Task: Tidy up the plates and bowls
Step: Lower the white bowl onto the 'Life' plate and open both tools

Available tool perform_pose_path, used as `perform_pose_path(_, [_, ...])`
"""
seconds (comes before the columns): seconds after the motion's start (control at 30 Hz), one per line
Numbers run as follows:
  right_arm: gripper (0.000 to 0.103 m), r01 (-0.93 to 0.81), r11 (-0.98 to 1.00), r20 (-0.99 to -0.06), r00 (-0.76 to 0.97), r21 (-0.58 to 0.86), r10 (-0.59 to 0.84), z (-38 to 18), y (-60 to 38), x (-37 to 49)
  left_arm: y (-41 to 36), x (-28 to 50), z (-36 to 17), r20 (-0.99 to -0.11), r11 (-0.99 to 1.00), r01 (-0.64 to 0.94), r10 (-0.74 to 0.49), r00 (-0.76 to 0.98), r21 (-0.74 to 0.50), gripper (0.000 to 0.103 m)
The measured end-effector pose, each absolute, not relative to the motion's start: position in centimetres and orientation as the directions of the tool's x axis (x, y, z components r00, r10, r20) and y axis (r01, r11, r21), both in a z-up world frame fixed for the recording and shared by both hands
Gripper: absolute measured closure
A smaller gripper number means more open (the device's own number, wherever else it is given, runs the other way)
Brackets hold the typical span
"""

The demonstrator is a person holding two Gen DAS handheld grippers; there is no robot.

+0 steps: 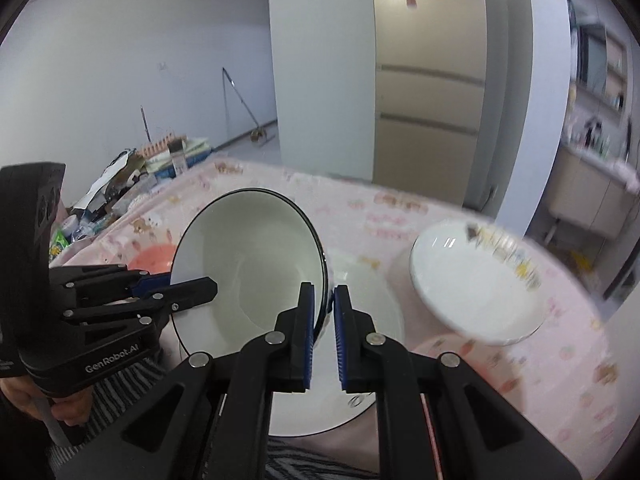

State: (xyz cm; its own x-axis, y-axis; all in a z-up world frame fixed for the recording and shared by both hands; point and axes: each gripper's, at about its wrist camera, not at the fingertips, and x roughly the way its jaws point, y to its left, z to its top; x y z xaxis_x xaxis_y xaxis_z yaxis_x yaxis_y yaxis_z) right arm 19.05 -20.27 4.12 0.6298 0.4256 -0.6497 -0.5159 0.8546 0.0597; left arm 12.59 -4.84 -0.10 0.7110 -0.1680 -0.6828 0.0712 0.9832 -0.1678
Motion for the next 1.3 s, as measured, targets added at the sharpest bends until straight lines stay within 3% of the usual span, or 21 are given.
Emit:
perform_pose_path(0.13, [0.094, -0.511, 0.852, -0.708, 0.562, 0.109, 0.428, 1.8, -20.3, 20.3, -4.4, 13.1, -1.6, -0.716, 0.982, 0.067, -0.176, 0.675, -0.178, 0.088])
perform_pose_path(0.53, [0.093, -0.463, 0.845, -0.772, 0.421, 0.269, 0.476, 0.3, -21.1, 24.3, -3.6, 16.7, -2.0, -0.768, 0.975, 0.087, -0.214, 0.603, -0.203, 0.086])
perform_pose_path(0.63, [0.092, -0.453, 0.828, -0.775, 0.371, 0.330, 0.512, 0.4, -21.3, 25.5, -3.7, 17.7, -1.9, -0.786, 0.983, 0.092, -0.183, 0.590, -0.159, 0.086])
perform_pose_path(0.9, [0.090, -0.482, 0.853, -0.803, 0.417, 0.202, 0.426, 0.8, -19.7, 25.9, -3.7, 18.9, -1.8, -0.785, 0.986, 0.105, -0.168, 0.597, -0.131, 0.086])
perform_pose_path(0.93, [0.083, -0.486, 0.853, -0.796, 0.433, 0.188, 0.423, 0.9, -19.6, 25.6, -3.5, 18.9, -1.8, -0.780, 0.985, 0.104, -0.171, 0.602, -0.135, 0.085])
perform_pose_path(1.0, [0.052, -0.488, 0.855, -0.780, 0.462, 0.175, 0.423, 1.3, -19.9, 25.3, -3.3, 18.8, -1.8, -0.771, 0.982, 0.108, -0.188, 0.609, -0.154, 0.084])
perform_pose_path(1.03, [0.030, -0.485, 0.857, -0.773, 0.474, 0.171, 0.422, 1.4, -20.1, 25.1, -3.3, 18.7, -1.8, -0.766, 0.981, 0.113, -0.195, 0.612, -0.159, 0.081])
perform_pose_path(1.07, [0.023, -0.480, 0.861, -0.763, 0.490, 0.167, 0.421, 1.7, -20.4, 24.9, -3.2, 18.6, -1.7, -0.759, 0.979, 0.122, -0.203, 0.619, -0.162, 0.077])
perform_pose_path(1.1, [0.022, -0.477, 0.864, -0.751, 0.507, 0.164, 0.422, 2.1, -20.8, 24.7, -3.2, 18.5, -1.6, -0.755, 0.979, 0.125, -0.201, 0.623, -0.158, 0.061])
perform_pose_path(1.13, [0.022, -0.468, 0.870, -0.739, 0.529, 0.156, 0.417, 2.6, -21.3, 24.4, -3.3, 18.4, -1.5, -0.763, 0.987, 0.106, -0.163, 0.625, -0.124, 0.030])
perform_pose_path(1.2, [0.013, -0.454, 0.880, -0.713, 0.570, 0.140, 0.407, 4.0, -22.4, 23.5, -3.5, 17.6, -0.8, -0.729, 0.988, 0.116, -0.154, 0.667, -0.102, 0.005])
perform_pose_path(1.23, [0.004, -0.456, 0.880, -0.697, 0.588, 0.133, 0.410, 4.7, -23.0, 23.0, -3.6, 17.1, -0.4, -0.707, 0.986, 0.133, -0.166, 0.687, -0.102, 0.001])
perform_pose_path(1.3, [0.000, -0.444, 0.888, -0.663, 0.629, 0.124, 0.407, 6.3, -25.0, 21.7, -4.4, 16.0, 0.8, -0.679, 0.982, 0.166, -0.184, 0.710, -0.093, 0.000])
